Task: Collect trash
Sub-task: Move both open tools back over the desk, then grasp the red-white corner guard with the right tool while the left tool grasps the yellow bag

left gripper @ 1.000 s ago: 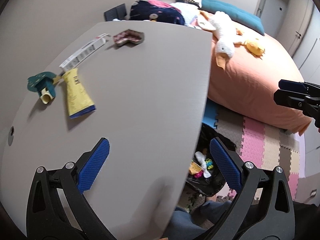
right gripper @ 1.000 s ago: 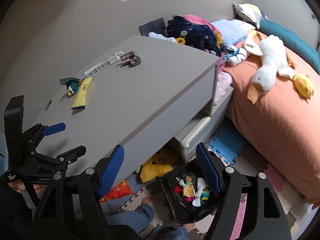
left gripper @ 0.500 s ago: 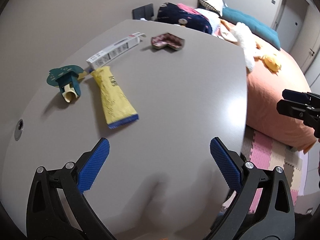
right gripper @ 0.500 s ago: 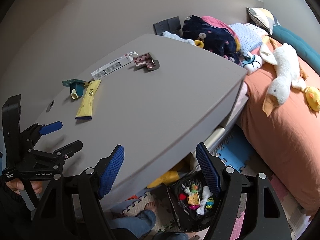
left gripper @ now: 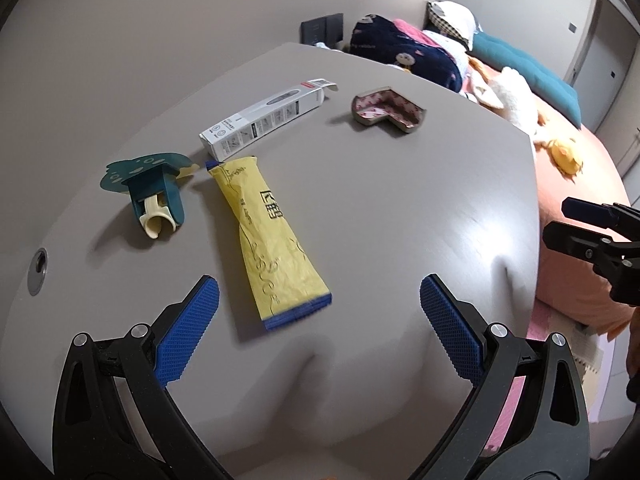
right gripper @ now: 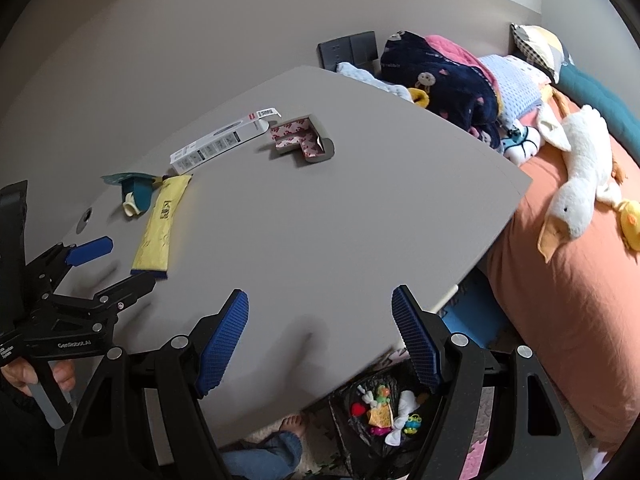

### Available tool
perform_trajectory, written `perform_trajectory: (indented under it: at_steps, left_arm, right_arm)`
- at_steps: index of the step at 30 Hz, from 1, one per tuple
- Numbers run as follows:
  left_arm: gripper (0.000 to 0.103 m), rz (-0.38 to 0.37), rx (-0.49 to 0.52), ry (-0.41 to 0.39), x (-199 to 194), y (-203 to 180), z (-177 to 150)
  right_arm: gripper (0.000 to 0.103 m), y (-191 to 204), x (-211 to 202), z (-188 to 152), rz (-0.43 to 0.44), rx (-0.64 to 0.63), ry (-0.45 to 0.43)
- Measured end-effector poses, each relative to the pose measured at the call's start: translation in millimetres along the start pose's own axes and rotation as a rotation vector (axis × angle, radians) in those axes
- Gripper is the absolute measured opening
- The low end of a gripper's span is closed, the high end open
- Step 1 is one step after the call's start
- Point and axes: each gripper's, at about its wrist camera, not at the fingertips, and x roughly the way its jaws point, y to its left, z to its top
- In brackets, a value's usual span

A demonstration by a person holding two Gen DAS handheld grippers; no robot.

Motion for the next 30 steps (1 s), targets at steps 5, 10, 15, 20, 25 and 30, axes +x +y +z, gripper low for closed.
perform_trajectory:
  at_steps: [5,10,15,20,25,30]
  left_arm:
    - [0.092,-0.004,-0.045,0.028,15.5,8.7,11.3]
    - [0.084,-0.007,-0.102,0.048,28.1,18.1,20.6]
    - [0.081,0.01,-0.114,0.064,38.8,24.9,26.9]
    - [0.062,0.004,-0.138,0.099,52.9,31.4,31.8]
    - [0.05,0.027,-0.137,0.11,61.4,31.3,36.1]
    - [0.046,0.031,-0.13,0.104,63.7,34.3,41.0]
  right_arm:
    - [0.075,1.8,18.6,19.9,-0.006,-0.01,-0.004]
    - [0.075,5.8,38.7,43.6,0.004,-0.021,-0.011]
    - [0.075,11.9,62.4,67.3,0.001,-0.034,-0.007]
    - [0.075,16.1,84.5,84.8,-0.013,-0.057,0.009]
    - [0.075,14.9,101.3,98.7,-0.02,-0.059,0.022]
    - [0.075,14.6,121.3,112.8,-0.034,-0.079,0.042]
